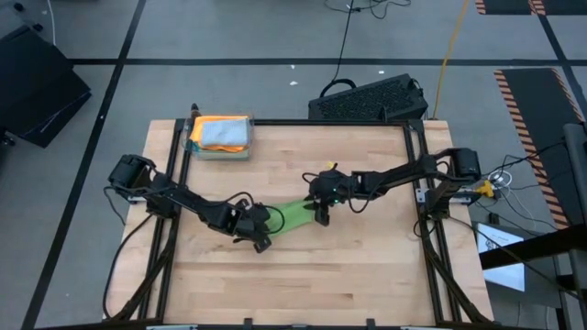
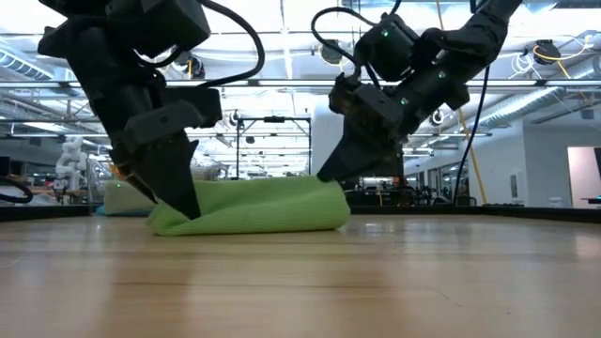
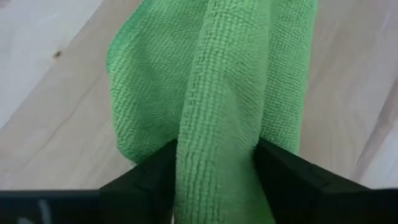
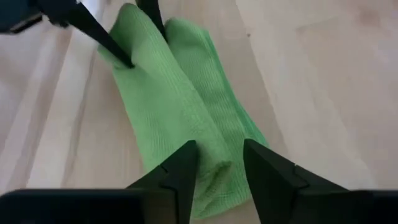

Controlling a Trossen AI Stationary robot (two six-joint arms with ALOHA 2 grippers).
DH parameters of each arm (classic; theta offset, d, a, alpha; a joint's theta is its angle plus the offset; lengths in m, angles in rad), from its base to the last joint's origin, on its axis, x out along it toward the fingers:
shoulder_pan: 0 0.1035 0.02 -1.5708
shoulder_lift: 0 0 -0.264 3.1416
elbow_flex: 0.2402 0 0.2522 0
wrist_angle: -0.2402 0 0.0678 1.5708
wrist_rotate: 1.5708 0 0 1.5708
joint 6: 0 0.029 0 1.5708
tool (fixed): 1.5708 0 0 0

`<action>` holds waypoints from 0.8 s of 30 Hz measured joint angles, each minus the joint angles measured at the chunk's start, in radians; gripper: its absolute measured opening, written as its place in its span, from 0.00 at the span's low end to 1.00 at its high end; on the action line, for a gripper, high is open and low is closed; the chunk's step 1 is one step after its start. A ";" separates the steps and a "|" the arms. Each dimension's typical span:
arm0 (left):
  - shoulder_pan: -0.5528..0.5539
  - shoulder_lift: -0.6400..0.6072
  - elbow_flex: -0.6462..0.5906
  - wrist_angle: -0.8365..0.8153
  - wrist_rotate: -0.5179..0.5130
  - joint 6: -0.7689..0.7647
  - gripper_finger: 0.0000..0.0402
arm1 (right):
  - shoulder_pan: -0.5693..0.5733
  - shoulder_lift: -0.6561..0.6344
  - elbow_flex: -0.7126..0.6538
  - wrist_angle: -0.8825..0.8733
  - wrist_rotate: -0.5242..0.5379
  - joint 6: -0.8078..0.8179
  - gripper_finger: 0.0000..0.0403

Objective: Fold microfiber towels
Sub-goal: Fold the green microfiber cloth

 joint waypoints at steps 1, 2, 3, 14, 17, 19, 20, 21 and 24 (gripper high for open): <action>0.000 -0.001 0.000 -0.005 -0.001 0.000 0.52 | 0.000 -0.004 0.000 0.001 0.009 -0.008 0.31; 0.000 -0.002 0.000 -0.009 -0.002 0.003 0.54 | 0.000 -0.006 0.000 0.000 0.022 -0.014 0.31; 0.000 -0.004 0.000 -0.011 -0.002 0.009 0.55 | 0.000 -0.006 0.000 0.000 0.026 -0.019 0.31; 0.006 -0.004 0.000 -0.012 -0.010 0.011 0.57 | 0.097 -0.079 0.000 0.022 0.076 -0.186 0.21; 0.006 -0.004 0.000 -0.011 -0.010 0.012 0.57 | 0.118 -0.045 -0.030 0.153 -0.071 -0.222 0.15; 0.007 -0.004 0.000 -0.008 -0.008 0.018 0.56 | 0.120 0.005 -0.052 0.265 -0.132 -0.223 0.11; 0.007 -0.004 0.000 -0.006 -0.002 0.019 0.54 | 0.120 0.031 -0.063 0.296 -0.139 -0.222 0.09; 0.007 -0.005 0.001 -0.005 -0.001 0.019 0.51 | 0.119 0.054 -0.065 0.328 -0.140 -0.221 0.07; 0.007 -0.005 0.001 -0.005 0.013 0.014 0.41 | 0.118 0.104 -0.057 0.377 -0.139 -0.245 0.02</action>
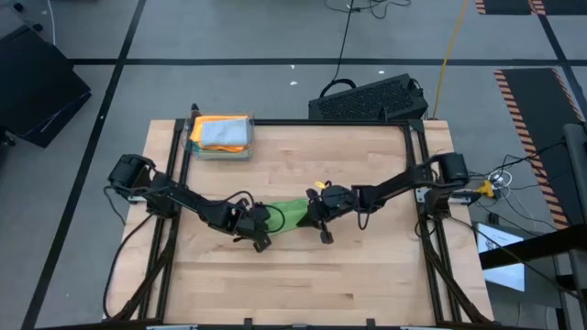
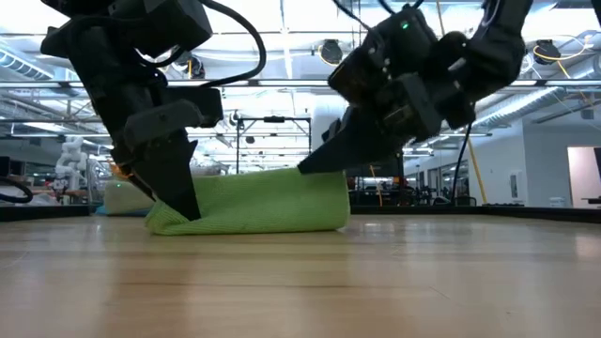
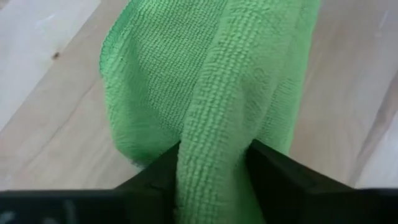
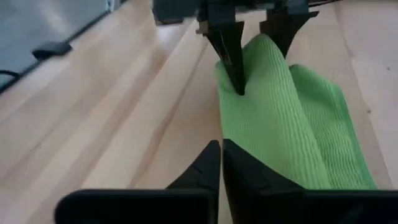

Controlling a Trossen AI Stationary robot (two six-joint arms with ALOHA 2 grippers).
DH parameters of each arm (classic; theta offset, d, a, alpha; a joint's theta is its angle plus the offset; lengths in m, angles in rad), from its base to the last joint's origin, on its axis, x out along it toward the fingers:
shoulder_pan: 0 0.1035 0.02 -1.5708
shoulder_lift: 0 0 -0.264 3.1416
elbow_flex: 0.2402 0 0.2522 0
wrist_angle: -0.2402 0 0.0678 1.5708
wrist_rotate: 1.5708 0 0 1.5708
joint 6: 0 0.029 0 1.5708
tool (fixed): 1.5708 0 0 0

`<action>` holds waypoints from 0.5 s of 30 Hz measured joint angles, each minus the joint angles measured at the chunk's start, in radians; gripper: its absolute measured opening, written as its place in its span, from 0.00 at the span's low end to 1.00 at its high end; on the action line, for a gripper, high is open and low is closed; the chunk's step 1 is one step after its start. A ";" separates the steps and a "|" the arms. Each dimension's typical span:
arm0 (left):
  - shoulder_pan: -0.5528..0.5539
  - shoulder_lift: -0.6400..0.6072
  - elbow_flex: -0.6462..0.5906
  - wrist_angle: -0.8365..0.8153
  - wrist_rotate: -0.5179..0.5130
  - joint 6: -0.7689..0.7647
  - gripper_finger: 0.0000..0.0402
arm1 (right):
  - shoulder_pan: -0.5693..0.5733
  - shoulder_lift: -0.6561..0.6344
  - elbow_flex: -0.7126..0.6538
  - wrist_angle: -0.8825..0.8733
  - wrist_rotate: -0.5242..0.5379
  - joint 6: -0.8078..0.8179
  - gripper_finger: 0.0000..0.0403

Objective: Fold microfiber towels
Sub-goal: Fold the green microfiber cloth

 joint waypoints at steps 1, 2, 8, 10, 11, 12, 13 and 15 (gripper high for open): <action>0.000 0.000 0.000 0.001 0.005 -0.003 0.38 | -0.001 0.018 0.009 0.001 0.003 -0.008 0.01; 0.000 0.000 0.000 0.000 0.009 -0.004 0.34 | -0.006 0.036 0.017 0.001 0.012 -0.014 0.01; 0.002 0.000 0.000 0.003 0.024 -0.007 0.20 | -0.060 0.102 0.091 0.000 0.107 0.031 0.00; 0.004 0.000 0.000 0.004 0.036 -0.002 0.19 | -0.085 0.134 0.123 -0.036 0.106 0.059 0.00; 0.005 0.000 0.000 0.005 0.038 0.009 0.18 | -0.095 0.150 0.130 -0.062 0.106 0.069 0.00; 0.005 0.000 0.000 0.005 0.035 0.021 0.19 | -0.105 0.169 0.138 -0.082 0.104 0.081 0.00; 0.005 0.000 0.000 0.004 0.029 0.029 0.20 | -0.112 0.184 0.151 -0.087 0.093 0.094 0.00; 0.005 -0.010 0.000 -0.005 0.017 0.043 0.24 | -0.126 0.208 0.169 -0.088 0.071 0.135 0.00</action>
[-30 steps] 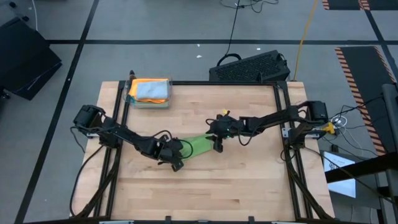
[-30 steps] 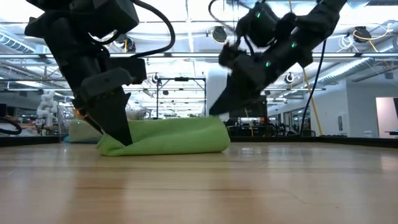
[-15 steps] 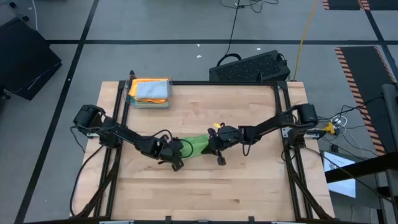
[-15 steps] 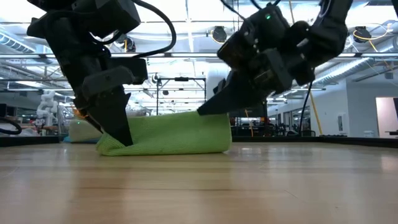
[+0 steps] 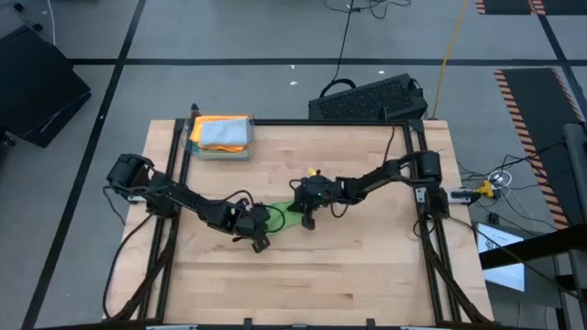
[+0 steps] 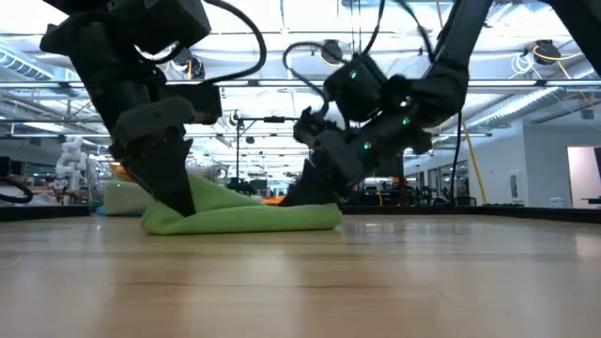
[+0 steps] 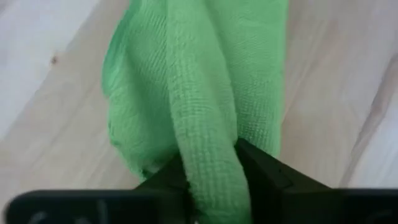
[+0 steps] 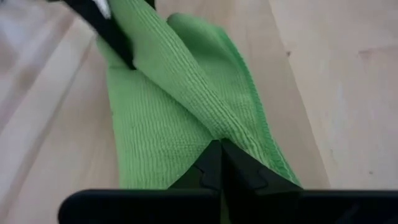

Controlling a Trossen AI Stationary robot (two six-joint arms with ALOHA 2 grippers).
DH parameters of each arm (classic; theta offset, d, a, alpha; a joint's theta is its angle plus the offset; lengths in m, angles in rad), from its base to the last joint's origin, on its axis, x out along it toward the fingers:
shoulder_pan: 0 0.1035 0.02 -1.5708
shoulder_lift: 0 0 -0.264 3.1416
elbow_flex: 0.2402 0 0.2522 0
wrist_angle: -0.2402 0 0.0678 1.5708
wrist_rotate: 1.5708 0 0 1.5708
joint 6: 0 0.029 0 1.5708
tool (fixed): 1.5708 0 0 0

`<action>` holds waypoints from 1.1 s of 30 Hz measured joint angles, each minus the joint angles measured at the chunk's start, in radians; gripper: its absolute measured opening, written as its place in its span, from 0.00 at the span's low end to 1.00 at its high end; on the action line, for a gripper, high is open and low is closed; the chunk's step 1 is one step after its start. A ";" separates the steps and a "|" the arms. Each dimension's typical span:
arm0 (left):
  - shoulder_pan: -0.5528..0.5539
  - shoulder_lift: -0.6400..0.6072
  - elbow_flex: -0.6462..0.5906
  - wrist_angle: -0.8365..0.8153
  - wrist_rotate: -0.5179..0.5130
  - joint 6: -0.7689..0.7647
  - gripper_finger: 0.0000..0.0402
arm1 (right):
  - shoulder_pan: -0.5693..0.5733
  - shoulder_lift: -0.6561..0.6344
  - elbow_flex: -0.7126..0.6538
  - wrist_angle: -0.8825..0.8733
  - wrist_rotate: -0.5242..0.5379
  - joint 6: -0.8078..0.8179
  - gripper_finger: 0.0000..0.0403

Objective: Fold microfiber towels
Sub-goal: Fold the green microfiber cloth, then stack the green microfiber cloth on top of the gray microfiber cloth

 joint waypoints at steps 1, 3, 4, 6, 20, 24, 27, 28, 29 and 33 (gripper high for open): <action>0.001 -0.003 0.000 0.000 -0.004 0.006 0.27 | -0.006 0.011 0.005 0.000 -0.015 0.019 0.00; 0.003 -0.019 0.001 -0.027 -0.006 0.020 0.35 | -0.014 0.033 0.009 0.003 -0.027 0.041 0.00; 0.003 -0.034 0.000 -0.061 -0.007 0.022 0.39 | -0.014 0.037 0.009 0.004 -0.026 0.043 0.00; 0.003 -0.067 0.006 -0.125 -0.010 0.017 0.48 | -0.012 0.046 0.009 0.006 -0.022 0.045 0.00; -0.088 -0.375 0.007 -0.151 -0.294 0.221 0.70 | -0.021 0.049 0.008 -0.005 -0.022 0.080 0.00; -0.143 -0.269 0.006 0.008 -0.348 0.351 0.67 | -0.031 0.050 0.008 -0.006 -0.030 0.101 0.00; -0.157 -0.161 0.006 0.050 -0.355 0.372 0.67 | -0.037 0.050 0.007 -0.005 -0.035 0.101 0.00; -0.160 -0.126 0.006 0.042 -0.355 0.370 0.68 | -0.038 0.050 0.007 -0.004 -0.037 0.101 0.00; -0.160 -0.092 0.005 0.029 -0.356 0.364 0.69 | -0.040 0.050 0.007 -0.004 -0.037 0.101 0.00; -0.159 0.022 0.005 0.060 -0.372 0.382 0.78 | -0.050 0.051 0.007 -0.004 -0.055 0.102 0.00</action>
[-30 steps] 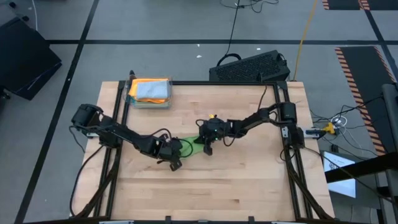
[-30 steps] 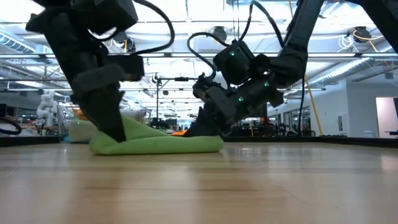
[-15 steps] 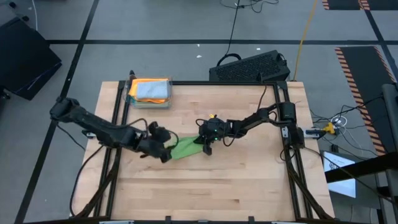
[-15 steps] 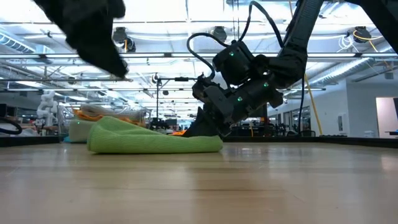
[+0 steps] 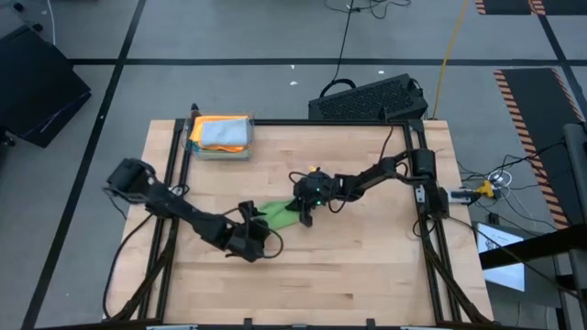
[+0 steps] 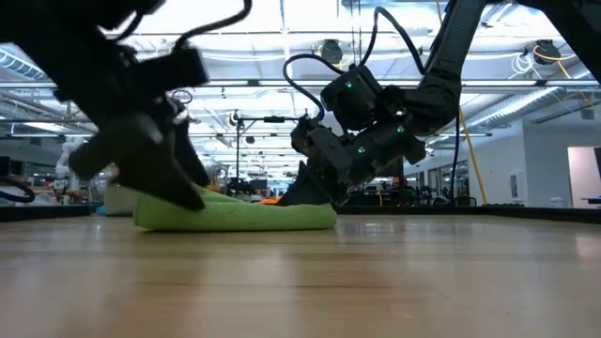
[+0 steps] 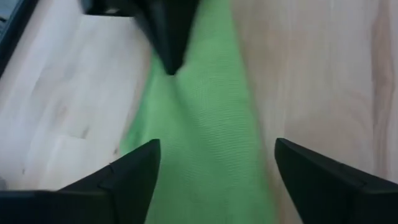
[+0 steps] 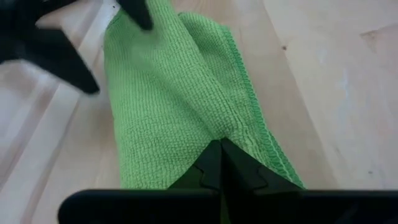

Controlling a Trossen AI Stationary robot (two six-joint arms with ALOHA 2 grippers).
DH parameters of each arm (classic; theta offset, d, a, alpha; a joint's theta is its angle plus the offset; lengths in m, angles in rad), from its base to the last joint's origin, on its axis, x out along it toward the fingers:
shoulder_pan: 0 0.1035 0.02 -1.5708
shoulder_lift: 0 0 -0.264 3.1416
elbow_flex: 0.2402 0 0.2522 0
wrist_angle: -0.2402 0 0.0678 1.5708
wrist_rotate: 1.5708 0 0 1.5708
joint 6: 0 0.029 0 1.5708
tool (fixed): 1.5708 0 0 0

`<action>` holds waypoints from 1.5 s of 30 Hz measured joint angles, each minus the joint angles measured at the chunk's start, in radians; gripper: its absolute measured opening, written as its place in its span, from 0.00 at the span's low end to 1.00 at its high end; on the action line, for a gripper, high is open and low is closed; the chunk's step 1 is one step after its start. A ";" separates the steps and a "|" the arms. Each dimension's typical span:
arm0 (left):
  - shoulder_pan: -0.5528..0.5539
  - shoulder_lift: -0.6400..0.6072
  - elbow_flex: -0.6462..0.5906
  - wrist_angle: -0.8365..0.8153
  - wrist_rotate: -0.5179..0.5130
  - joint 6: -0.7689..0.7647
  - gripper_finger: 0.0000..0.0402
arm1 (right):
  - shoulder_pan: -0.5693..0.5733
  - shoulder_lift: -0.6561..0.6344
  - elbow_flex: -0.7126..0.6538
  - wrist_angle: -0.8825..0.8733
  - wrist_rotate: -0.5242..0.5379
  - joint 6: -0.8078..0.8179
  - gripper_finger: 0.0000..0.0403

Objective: Fold microfiber towels
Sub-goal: Stack the green microfiber cloth on top of the gray microfiber cloth

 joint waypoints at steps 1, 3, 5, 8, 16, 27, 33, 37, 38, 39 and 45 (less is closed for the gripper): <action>0.002 0.021 0.000 0.022 0.000 0.015 0.81 | -0.002 0.000 0.000 -0.001 0.001 0.000 0.00; 0.008 0.060 0.000 0.074 0.001 0.047 0.85 | -0.008 0.000 -0.001 0.000 0.001 0.004 0.00; 0.019 0.089 0.000 0.102 0.001 0.070 0.89 | -0.012 0.000 -0.001 0.000 0.001 0.008 0.00; 0.044 0.115 0.004 0.109 0.011 0.071 0.90 | -0.015 0.000 -0.001 0.000 -0.009 0.011 0.00; 0.136 0.123 0.007 0.051 0.122 0.076 0.76 | -0.025 0.001 -0.001 -0.002 -0.043 0.019 0.00; 0.246 0.123 0.008 0.006 0.205 0.159 0.34 | -0.041 -0.006 -0.002 0.005 -0.108 0.015 0.00; 0.274 0.091 0.001 -0.017 0.207 0.255 0.04 | -0.045 -0.076 -0.005 -0.061 -0.079 0.000 0.00; 0.278 0.027 -0.009 -0.109 0.121 0.339 0.07 | -0.045 -0.205 -0.006 -0.213 0.058 -0.079 0.01; 0.282 0.005 -0.012 -0.124 0.100 0.363 0.07 | -0.045 -0.244 -0.006 -0.267 0.101 -0.101 0.02; 0.290 -0.022 -0.009 -0.132 0.082 0.385 0.07 | -0.043 -0.281 -0.006 -0.316 0.134 -0.122 0.03; 0.370 -0.202 -0.005 -0.237 0.004 0.476 0.03 | -0.020 -0.516 -0.061 -0.448 0.311 -0.209 0.04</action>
